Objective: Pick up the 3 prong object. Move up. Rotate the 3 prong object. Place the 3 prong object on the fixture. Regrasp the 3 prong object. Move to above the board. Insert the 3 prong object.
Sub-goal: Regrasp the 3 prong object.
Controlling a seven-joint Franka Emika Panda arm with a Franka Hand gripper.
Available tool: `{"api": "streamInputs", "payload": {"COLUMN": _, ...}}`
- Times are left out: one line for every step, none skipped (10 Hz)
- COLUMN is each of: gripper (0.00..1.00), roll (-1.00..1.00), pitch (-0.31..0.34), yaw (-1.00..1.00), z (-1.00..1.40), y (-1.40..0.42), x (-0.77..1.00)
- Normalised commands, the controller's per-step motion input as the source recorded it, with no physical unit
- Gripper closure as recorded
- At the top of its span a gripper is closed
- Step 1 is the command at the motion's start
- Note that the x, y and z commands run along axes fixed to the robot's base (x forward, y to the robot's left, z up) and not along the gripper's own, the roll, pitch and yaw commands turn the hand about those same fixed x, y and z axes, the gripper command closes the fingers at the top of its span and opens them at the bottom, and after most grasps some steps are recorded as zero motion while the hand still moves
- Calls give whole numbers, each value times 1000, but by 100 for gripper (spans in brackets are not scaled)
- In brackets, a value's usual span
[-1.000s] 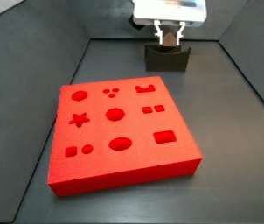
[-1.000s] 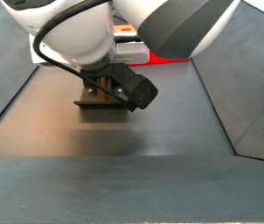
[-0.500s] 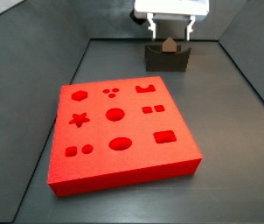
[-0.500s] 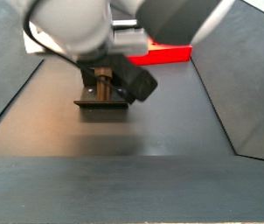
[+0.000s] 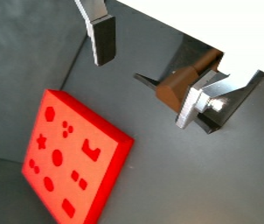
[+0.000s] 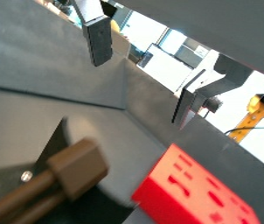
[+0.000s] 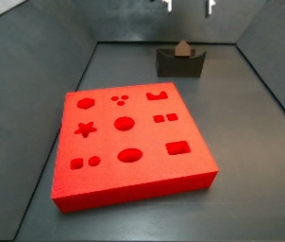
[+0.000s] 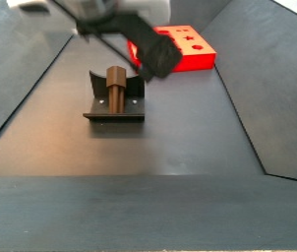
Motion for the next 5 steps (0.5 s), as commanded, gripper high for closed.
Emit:
{"api": "streamInputs", "payload": {"gripper": 0, "roll": 29, "pitch": 45, "yaw": -20, "z": 250, "y": 14, "x": -28}}
{"api": "streamInputs", "payload": {"gripper": 0, "roll": 1000, "pitch": 47, "yaw": 0, "z": 539, "y": -724, "x": -81}}
{"api": "streamInputs", "payload": {"gripper": 0, "roll": 1000, "pitch": 43, "yaw": 1, "z": 477, "y": -665, "x": -74}}
{"api": "streamInputs", "payload": {"gripper": 0, "roll": 1000, "pitch": 36, "yaw": 1, "z": 391, "y": -576, "x": -83}}
{"api": "streamInputs", "payload": {"gripper": 0, "roll": 1000, "pitch": 28, "yaw": 1, "z": 205, "y": -413, "x": -92}}
